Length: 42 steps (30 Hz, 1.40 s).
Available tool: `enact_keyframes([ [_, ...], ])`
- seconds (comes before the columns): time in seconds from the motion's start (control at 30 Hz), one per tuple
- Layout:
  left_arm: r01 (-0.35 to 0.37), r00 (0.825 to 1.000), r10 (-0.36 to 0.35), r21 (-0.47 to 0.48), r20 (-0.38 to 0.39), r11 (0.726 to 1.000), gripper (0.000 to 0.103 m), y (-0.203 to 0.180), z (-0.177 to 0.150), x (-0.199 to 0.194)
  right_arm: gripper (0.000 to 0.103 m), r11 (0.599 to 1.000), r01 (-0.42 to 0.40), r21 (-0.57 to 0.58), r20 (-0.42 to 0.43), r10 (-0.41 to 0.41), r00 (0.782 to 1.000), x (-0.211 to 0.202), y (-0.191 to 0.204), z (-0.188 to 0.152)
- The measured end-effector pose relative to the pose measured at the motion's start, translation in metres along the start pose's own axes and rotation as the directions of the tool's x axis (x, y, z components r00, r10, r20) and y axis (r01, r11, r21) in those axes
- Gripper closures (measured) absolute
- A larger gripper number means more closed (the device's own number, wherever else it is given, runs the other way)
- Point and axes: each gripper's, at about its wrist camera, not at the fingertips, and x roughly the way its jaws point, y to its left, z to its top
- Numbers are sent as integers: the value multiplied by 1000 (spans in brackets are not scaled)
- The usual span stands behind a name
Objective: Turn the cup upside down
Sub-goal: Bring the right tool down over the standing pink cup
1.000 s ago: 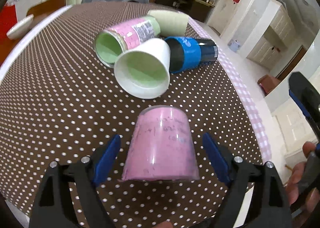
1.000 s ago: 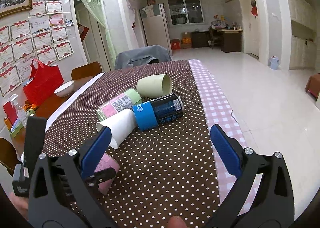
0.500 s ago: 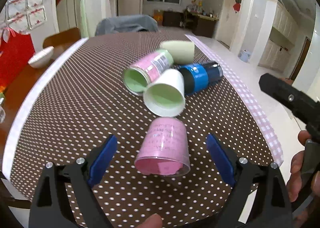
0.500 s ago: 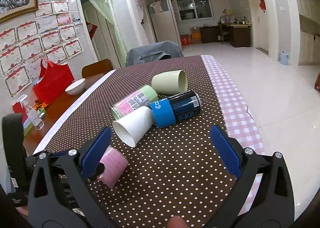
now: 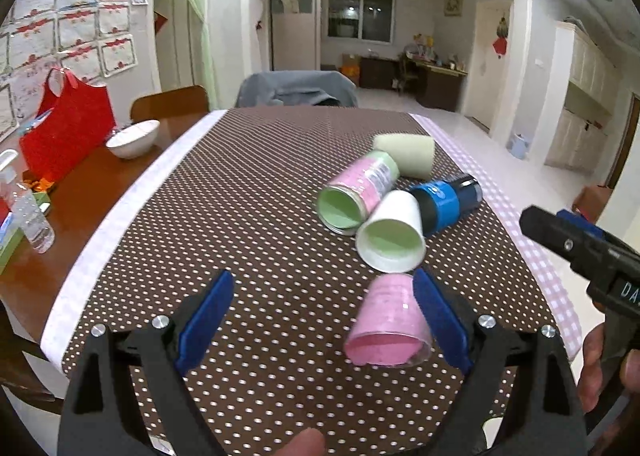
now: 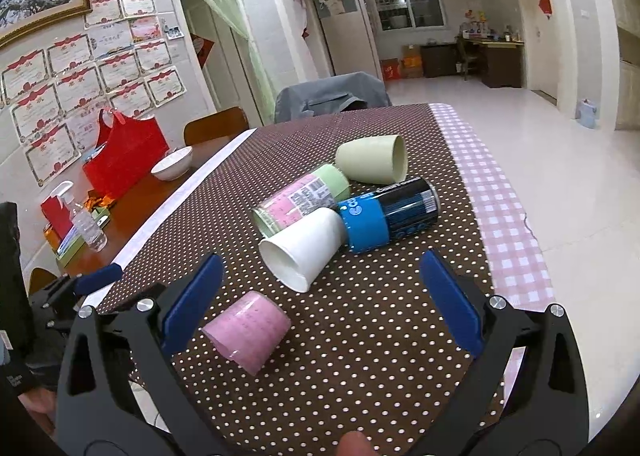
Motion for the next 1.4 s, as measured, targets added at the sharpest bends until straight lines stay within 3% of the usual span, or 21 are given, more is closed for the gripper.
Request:
enact_keyframes([
  [0.57,-106,992,109,-48,65,993,14,60,19,1,6,998,-38,41,-191,46,981,54,20,7],
  [1.0,-109,991,114,-74,65,991,14,98,37,6,6,989,-33,144,-336,81,938,71,30,20],
  [1.4,-65,998,64,-61,-25,996,14,115,36,27,6,964,66,258,-458,62,887,89,21,3],
])
